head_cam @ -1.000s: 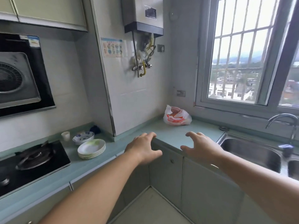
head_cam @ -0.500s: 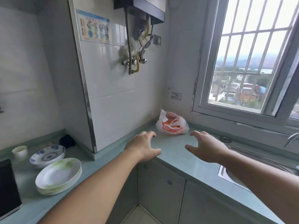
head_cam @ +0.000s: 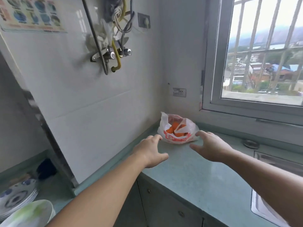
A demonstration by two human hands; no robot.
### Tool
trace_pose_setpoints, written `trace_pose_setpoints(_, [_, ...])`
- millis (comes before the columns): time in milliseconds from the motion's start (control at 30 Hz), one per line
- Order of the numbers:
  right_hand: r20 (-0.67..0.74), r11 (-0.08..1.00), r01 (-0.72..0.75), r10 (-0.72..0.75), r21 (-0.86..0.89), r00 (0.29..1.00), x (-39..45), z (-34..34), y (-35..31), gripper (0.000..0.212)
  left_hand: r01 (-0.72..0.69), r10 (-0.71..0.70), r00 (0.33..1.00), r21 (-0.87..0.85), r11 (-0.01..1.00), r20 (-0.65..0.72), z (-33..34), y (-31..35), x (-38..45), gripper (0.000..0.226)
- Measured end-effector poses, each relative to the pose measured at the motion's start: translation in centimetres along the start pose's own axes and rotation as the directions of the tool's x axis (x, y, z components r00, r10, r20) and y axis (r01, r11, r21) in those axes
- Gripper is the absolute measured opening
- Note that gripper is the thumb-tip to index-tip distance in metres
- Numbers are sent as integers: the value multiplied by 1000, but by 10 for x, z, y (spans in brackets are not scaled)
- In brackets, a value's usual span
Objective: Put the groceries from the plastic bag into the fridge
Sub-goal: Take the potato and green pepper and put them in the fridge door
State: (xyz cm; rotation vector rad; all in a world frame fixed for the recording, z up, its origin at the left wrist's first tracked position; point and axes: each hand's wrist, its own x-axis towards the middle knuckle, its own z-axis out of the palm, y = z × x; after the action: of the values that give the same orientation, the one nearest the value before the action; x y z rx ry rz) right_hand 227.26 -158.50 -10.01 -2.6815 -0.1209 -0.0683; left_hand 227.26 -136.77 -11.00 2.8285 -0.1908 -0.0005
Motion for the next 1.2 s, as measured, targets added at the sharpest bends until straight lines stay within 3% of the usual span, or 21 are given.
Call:
trace_pose_setpoints(533, [96, 993, -118, 115, 29, 989, 201, 27, 99, 64, -31, 30, 991, 3, 1000, 131, 57, 16, 218, 64])
trace_pose_setpoints(767, [100, 985, -171, 168, 25, 981, 275, 57, 101, 56, -79, 101, 971, -111, 991, 214, 91, -7, 315, 65])
trace_pose_setpoints(1000, [107, 966, -225, 212, 127, 971, 358, 113, 66, 27, -98, 155, 926, -177, 979, 343, 133, -51, 406, 30])
trace_pose_setpoints(1100, [187, 973, -213, 195, 83, 963, 382, 147, 54, 16, -131, 164, 914, -114, 985, 372, 147, -75, 430, 31])
trace_pose_setpoints(1200, [310, 959, -258, 211, 116, 927, 400, 178, 50, 23, -142, 149, 907, -46, 989, 394, 161, -96, 449, 31])
